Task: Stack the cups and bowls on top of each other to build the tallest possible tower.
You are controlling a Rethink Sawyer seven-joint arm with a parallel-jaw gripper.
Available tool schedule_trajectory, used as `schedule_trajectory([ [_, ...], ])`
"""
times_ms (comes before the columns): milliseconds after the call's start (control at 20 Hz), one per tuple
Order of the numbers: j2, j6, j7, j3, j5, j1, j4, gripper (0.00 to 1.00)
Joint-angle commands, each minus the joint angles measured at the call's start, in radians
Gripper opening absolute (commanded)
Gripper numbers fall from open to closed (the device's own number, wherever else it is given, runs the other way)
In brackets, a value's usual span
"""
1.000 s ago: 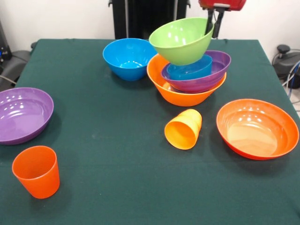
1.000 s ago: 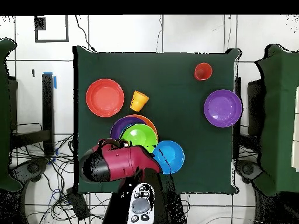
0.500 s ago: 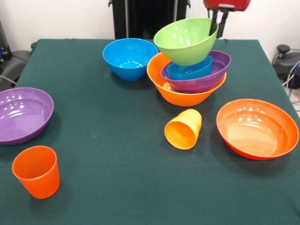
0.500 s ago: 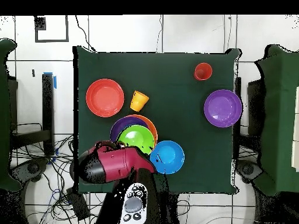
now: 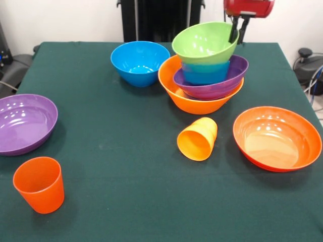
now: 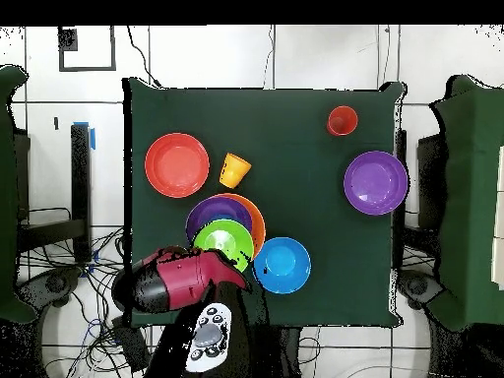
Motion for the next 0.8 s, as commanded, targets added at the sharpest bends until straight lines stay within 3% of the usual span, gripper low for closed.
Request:
schedule_trajectory([
  [50, 0.069, -0.033, 0.157, 0.023, 0.033, 0.014, -0.045, 0.0],
  [400, 0.078, -0.03, 0.18, -0.003, 0.048, 0.034, -0.055, 0.0],
  [450, 0.079, -0.026, 0.176, -0.006, 0.054, 0.035, -0.057, 1.0],
  [800, 0.083, -0.015, 0.177, -0.026, 0.071, 0.051, -0.064, 1.0],
])
